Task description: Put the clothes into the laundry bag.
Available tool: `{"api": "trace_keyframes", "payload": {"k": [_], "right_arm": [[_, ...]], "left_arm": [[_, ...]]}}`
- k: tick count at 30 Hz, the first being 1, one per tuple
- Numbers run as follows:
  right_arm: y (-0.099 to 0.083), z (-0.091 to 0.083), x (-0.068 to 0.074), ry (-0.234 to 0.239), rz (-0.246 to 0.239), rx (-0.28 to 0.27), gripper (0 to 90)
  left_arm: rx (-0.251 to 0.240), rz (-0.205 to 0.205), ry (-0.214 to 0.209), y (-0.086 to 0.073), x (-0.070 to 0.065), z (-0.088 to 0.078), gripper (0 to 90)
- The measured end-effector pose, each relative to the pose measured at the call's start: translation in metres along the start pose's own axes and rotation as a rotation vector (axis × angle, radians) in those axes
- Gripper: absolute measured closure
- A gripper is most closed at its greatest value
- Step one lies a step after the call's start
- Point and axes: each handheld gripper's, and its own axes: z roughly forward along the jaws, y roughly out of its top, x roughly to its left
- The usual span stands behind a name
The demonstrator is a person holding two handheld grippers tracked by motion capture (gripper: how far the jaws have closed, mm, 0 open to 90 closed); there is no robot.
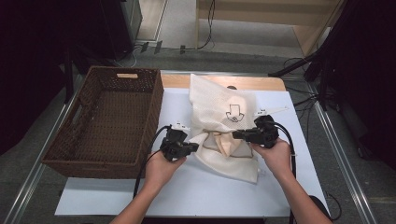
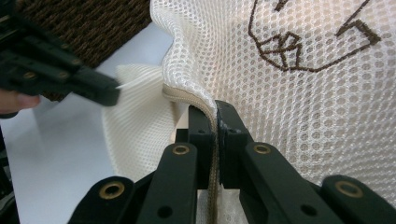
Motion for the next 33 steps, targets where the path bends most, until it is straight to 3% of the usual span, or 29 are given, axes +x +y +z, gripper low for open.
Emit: {"api": "trace_keyframes", "payload": {"k": [7,13,15,18,20,22,24,26,33], "right_arm": [[0.001,0.002,0.007,0.011,-0.016,0.003,86.5],[-0.003,0.003,0.025,0.01,-0.074,0.02,86.3],[-0.007,0.003,0.029,0.016,-0.083,0.025,86.3],[-0.013,0.004,0.034,0.02,-0.093,0.042,86.2],[-0.017,0.006,0.034,0.023,-0.095,0.05,86.2],[-0.02,0.008,0.036,0.024,-0.094,0.068,86.2],[-0.021,0.009,0.038,0.023,-0.101,0.07,86.2],[-0.02,0.009,0.039,0.021,-0.102,0.062,86.2],[-0.021,0.007,0.04,0.027,-0.096,0.06,85.9]], "left_arm": [[-0.038,-0.016,-0.015,-0.033,-0.014,-0.02,88.5],[-0.015,-0.032,-0.049,-0.055,-0.022,-0.025,87.6],[-0.023,-0.063,-0.075,-0.06,-0.022,-0.026,87.5],[-0.011,-0.055,-0.076,-0.066,-0.022,-0.028,87.0],[-0.009,-0.06,-0.084,-0.068,-0.022,-0.03,85.2],[-0.012,-0.047,-0.066,-0.069,-0.023,-0.037,79.5],[-0.037,-0.049,-0.061,-0.066,-0.023,-0.045,77.3],[-0.056,-0.019,-0.053,-0.06,-0.027,-0.05,77.5],[-0.036,0.009,-0.069,-0.046,-0.03,-0.036,76.4]]}}
